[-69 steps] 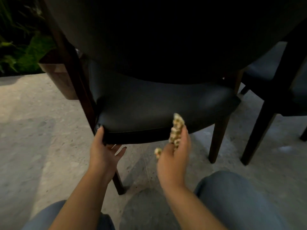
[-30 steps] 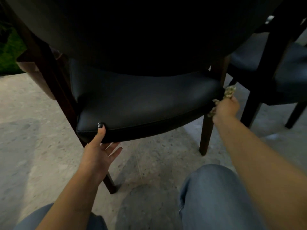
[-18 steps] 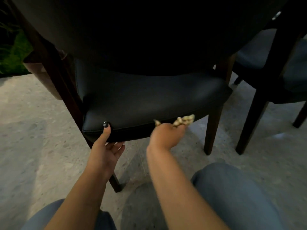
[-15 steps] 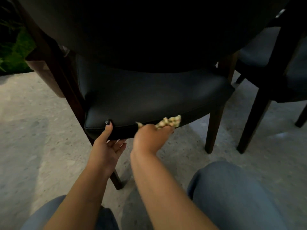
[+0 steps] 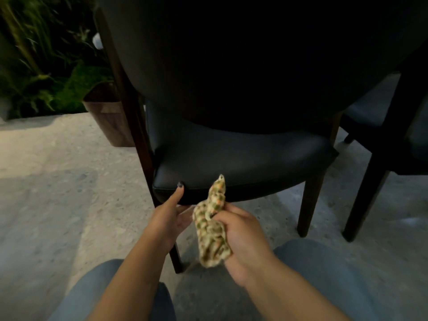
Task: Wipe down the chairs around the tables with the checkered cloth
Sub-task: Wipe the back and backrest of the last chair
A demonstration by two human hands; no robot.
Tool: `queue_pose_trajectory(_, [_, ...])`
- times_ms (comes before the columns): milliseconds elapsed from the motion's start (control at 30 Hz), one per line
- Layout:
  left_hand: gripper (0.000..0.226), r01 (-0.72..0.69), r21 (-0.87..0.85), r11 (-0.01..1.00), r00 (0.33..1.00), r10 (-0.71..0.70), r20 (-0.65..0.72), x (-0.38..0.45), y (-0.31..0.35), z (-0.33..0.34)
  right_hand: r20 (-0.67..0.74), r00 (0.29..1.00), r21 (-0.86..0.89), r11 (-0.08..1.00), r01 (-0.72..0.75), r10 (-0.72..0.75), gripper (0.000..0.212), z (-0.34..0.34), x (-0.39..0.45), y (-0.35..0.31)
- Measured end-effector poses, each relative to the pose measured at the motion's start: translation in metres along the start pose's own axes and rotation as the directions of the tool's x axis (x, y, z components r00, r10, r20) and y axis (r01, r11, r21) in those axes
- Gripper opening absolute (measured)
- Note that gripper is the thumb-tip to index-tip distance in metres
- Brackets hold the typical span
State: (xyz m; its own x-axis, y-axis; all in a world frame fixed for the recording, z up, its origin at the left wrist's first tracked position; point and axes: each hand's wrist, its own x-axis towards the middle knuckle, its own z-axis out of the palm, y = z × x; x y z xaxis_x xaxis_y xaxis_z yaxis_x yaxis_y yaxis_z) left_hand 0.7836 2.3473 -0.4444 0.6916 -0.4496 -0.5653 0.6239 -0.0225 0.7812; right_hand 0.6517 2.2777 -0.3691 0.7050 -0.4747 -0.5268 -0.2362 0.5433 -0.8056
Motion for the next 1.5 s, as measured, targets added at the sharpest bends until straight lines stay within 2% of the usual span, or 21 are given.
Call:
queue_pose_trajectory(67, [0.017, 0.040, 0.021, 0.999, 0.998, -0.039, -0.041, -0.013, 0.008, 0.002, 0.039, 0.998, -0.148, 0.988, 0.050, -0.045, 0.033, -0.005, -0.009, -0.016])
queue_pose_trajectory(167, [0.018, 0.003, 0.097, 0.995, 1.000, -0.001, -0.020, -0.042, 0.034, 0.000, 0.166, 0.974, -0.372, 0.906, 0.204, -0.151, 0.028, -0.006, -0.028, -0.053])
queue_pose_trajectory(267, [0.024, -0.174, 0.245, 0.954, 0.985, 0.164, 0.062, -0.076, 0.077, 0.004, 0.248, 0.919, -0.423, 0.820, 0.386, -0.305, 0.028, -0.006, -0.051, -0.097])
queue_pose_trajectory(367, [0.018, -0.377, 0.315, 0.871, 0.925, 0.368, 0.090, -0.117, 0.130, 0.018, 0.315, 0.813, -0.433, 0.688, 0.582, -0.489, 0.036, -0.006, -0.079, -0.141])
queue_pose_trajectory(467, [0.016, -0.604, 0.326, 0.727, 0.790, 0.600, 0.126, -0.158, 0.174, 0.034, 0.375, 0.650, -0.393, 0.521, 0.757, -0.661, 0.036, -0.008, -0.110, -0.182])
queue_pose_trajectory(533, [0.016, -0.749, 0.303, 0.590, 0.651, 0.741, 0.166, -0.183, 0.199, 0.044, 0.399, 0.514, -0.360, 0.386, 0.849, -0.759, 0.033, -0.007, -0.132, -0.209])
queue_pose_trajectory(633, [0.017, -0.884, 0.311, 0.349, 0.427, 0.873, 0.234, -0.208, 0.234, 0.061, 0.350, 0.255, -0.356, 0.124, 0.926, -0.901, 0.035, -0.006, -0.154, -0.254])
queue_pose_trajectory(700, [0.018, -0.921, 0.336, 0.200, 0.307, 0.902, 0.304, -0.212, 0.256, 0.075, 0.338, 0.062, -0.483, -0.116, 0.868, -0.939, 0.030, -0.007, -0.155, -0.284])
queue_pose_trajectory(733, [0.018, -0.926, 0.350, 0.142, 0.268, 0.899, 0.346, -0.210, 0.267, 0.083, 0.355, -0.033, -0.586, -0.249, 0.771, -0.934, 0.029, -0.008, -0.153, -0.298])
queue_pose_trajectory(767, [0.019, -0.923, 0.370, 0.105, 0.257, 0.883, 0.392, -0.206, 0.279, 0.092, 0.393, -0.094, -0.672, -0.356, 0.649, -0.915, 0.030, -0.008, -0.148, -0.310])
queue_pose_trajectory(800, [0.019, -0.913, 0.398, 0.088, 0.274, 0.855, 0.439, -0.199, 0.290, 0.101, 0.441, -0.103, -0.734, -0.424, 0.530, -0.892, 0.033, -0.011, -0.139, -0.319])
queue_pose_trajectory(833, [0.019, -0.894, 0.439, 0.085, 0.317, 0.812, 0.490, -0.190, 0.300, 0.112, 0.459, -0.042, -0.781, -0.425, 0.458, -0.888, 0.035, -0.014, -0.128, -0.326])
queue_pose_trajectory(867, [0.020, -0.866, 0.494, 0.077, 0.376, 0.751, 0.542, -0.179, 0.310, 0.123, 0.445, 0.054, -0.819, -0.383, 0.427, -0.894, 0.035, -0.016, -0.118, -0.330])
queue_pose_trajectory(933, [0.022, -0.799, 0.600, 0.036, 0.486, 0.628, 0.608, -0.156, 0.323, 0.144, 0.375, 0.294, -0.863, -0.215, 0.458, -0.879, 0.025, -0.021, -0.101, -0.335])
queue_pose_trajectory(967, [0.024, -0.777, 0.629, 0.013, 0.516, 0.584, 0.627, -0.145, 0.327, 0.155, 0.332, 0.400, -0.869, -0.112, 0.482, -0.854, 0.019, -0.024, -0.092, -0.338])
queue_pose_trajectory(1000, [0.026, -0.764, 0.645, -0.008, 0.537, 0.547, 0.642, -0.135, 0.329, 0.165, 0.312, 0.475, -0.876, -0.055, 0.479, -0.823, 0.017, -0.026, -0.086, -0.340])
queue_pose_trajectory(1067, [0.033, -0.736, 0.675, -0.047, 0.580, 0.469, 0.666, -0.118, 0.331, 0.180, 0.327, 0.555, -0.899, -0.070, 0.433, -0.765, 0.017, -0.028, -0.075, -0.346])
queue_pose_trajectory(1133, [0.038, -0.709, 0.697, -0.111, 0.624, 0.362, 0.692, -0.106, 0.330, 0.187, 0.308, 0.648, -0.918, -0.039, 0.394, -0.696, 0.018, -0.030, -0.065, -0.349])
queue_pose_trajectory(1233, [0.032, -0.688, 0.702, -0.184, 0.650, 0.275, 0.709, -0.096, 0.329, 0.184, 0.274, 0.742, -0.941, -0.010, 0.339, -0.611, 0.019, -0.033, -0.056, -0.351])
queue_pose_trajectory(1400, [0.030, -0.652, 0.748, -0.124, 0.731, 0.161, 0.664, -0.094, 0.322, 0.182, 0.305, 0.810, -0.941, -0.028, 0.337, -0.501, 0.019, -0.034, -0.057, -0.350])
queue_pose_trajectory(1500, [0.029, -0.619, 0.785, -0.042, 0.776, 0.122, 0.619, -0.096, 0.319, 0.180, 0.283, 0.854, -0.947, 0.013, 0.320, -0.436, 0.019, -0.033, -0.065, -0.350])
